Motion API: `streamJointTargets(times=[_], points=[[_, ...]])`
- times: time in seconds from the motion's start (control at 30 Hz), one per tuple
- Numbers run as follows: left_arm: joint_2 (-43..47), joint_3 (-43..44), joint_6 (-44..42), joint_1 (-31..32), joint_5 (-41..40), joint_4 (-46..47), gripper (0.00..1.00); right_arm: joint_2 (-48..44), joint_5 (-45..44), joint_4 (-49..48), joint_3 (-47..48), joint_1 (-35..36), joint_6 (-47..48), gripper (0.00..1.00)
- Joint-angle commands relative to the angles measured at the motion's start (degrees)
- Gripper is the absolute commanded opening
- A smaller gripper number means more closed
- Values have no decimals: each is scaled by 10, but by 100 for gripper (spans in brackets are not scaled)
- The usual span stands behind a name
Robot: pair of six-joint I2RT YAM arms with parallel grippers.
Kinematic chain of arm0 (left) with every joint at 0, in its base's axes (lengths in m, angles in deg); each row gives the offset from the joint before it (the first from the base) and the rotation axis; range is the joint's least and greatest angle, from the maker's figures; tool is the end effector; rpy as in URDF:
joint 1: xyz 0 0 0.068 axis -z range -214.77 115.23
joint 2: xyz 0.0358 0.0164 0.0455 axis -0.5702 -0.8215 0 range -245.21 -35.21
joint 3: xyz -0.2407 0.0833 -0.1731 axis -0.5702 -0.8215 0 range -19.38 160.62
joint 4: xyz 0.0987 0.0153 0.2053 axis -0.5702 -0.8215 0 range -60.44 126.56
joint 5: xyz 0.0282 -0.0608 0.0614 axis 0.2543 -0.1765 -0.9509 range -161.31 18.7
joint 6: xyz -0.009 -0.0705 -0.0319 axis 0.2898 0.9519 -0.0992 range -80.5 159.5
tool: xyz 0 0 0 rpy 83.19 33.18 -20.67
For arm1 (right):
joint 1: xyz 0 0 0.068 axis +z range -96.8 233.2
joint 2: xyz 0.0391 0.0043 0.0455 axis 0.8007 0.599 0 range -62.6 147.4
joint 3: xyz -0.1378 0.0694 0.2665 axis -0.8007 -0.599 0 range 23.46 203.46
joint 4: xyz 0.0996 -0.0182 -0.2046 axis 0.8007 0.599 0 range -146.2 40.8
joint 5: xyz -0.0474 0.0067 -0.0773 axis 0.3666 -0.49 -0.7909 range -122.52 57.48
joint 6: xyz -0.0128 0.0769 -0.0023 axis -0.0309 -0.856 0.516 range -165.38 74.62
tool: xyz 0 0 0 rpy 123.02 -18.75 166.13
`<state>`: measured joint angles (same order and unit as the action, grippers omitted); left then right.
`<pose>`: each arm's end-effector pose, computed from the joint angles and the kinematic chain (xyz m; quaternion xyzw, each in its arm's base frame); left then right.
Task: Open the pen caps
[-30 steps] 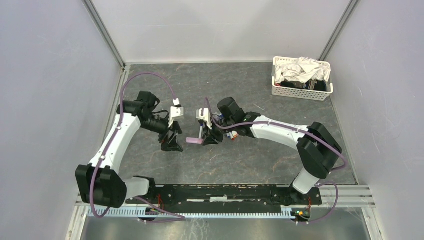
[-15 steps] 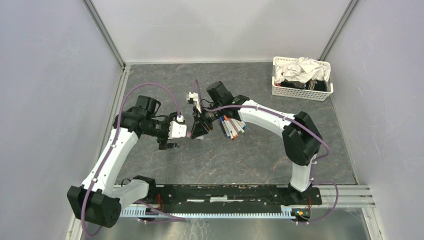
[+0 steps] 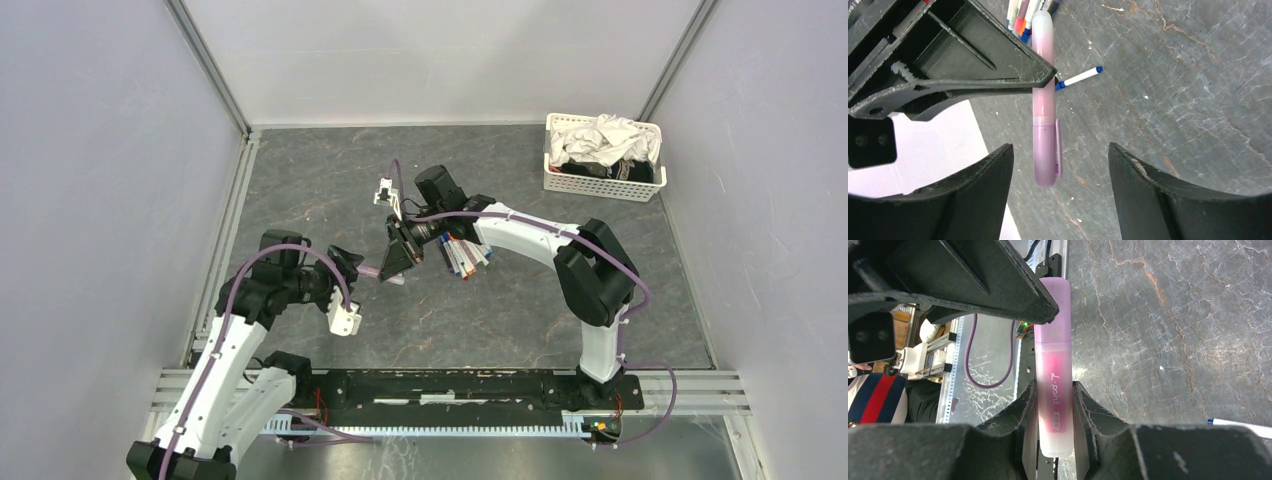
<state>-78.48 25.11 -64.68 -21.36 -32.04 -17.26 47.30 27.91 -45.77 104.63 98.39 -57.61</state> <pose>0.0735 -0.0608 0.2839 0.8188 0.3701 -0.0086 0.4387 0.2530 0.3369 0.2802 -0.4285 0.6872 0.5768 0.1069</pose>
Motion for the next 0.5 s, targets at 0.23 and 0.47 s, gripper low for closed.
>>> streamJointTargets(times=[0.23,0.47], points=[[-46,22,-50,29,1,72,59,-17,17,-57,-7,-1,-46,0],[-97,66,-5,60,-46,37,16,-26,11,-42,-2,2,-23,0]])
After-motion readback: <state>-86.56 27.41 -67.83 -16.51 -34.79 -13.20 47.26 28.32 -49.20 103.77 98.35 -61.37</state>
